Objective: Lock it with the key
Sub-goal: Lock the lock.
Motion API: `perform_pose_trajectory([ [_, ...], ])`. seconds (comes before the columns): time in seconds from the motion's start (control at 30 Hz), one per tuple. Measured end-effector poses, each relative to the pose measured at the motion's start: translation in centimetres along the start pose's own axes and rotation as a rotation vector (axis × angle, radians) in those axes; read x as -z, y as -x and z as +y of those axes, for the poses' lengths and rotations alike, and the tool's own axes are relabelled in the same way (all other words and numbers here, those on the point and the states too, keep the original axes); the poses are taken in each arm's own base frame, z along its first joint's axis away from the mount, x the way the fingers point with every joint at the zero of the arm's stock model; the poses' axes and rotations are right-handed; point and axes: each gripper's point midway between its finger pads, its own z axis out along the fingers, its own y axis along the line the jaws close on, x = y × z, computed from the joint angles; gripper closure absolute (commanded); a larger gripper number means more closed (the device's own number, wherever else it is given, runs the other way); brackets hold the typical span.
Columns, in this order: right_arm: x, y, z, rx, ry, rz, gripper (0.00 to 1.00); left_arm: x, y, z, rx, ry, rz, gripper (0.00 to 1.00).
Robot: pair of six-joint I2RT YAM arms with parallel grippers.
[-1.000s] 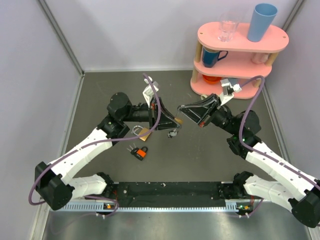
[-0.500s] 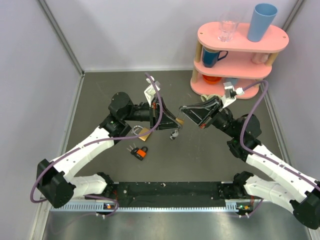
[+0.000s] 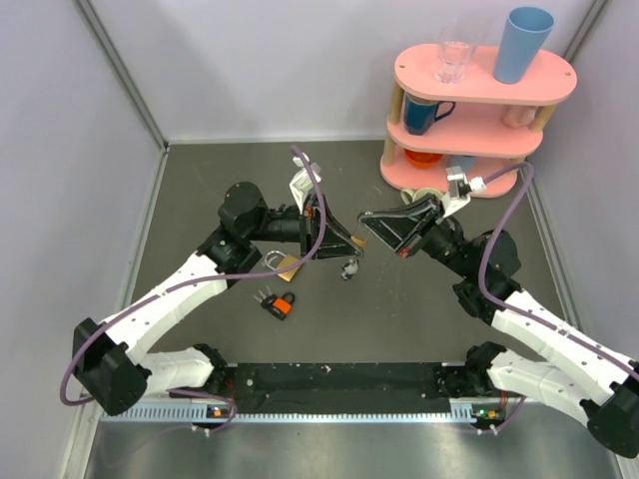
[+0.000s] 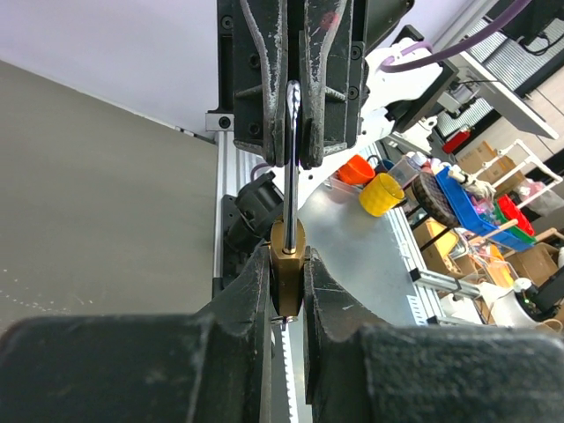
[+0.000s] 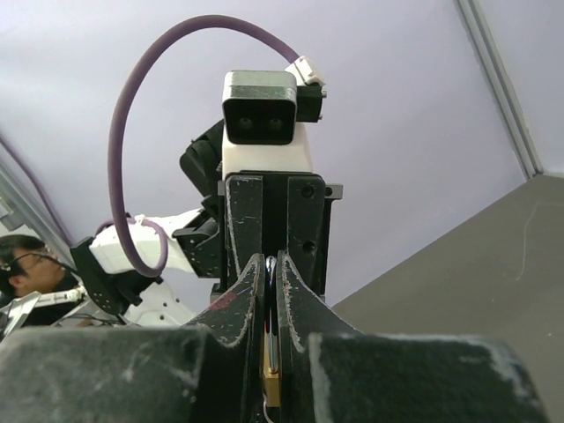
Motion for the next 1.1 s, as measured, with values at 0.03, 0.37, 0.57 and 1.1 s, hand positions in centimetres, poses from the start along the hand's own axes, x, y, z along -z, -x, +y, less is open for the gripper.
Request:
perform_pose_trajectory([
  [0.03,0.0,0.0,-0.1,0.0,-0.007,-0.001,1.0,0.0,0.0,0.2,-0.003,0.009,0.001,1.0],
  [0.37,0.0,-0.5,-0.7,-0.007,-0.041,-0.029,1.0,0.1,-0.3,0.8,0.001,0.037,0.01,1.0],
  [0.57,-0.2,-0.7,-0.7,-0.008,-0.048,-0.05,1.0,0.2,-0.3,0.6,0.01,0.025,0.013,1.0],
  [1.1,-0.2,-0.1,0.8,0.022,-0.004,-0.072,1.0,0.9,1.1,-1.4,0.024,-0.062,-0.007,1.0],
])
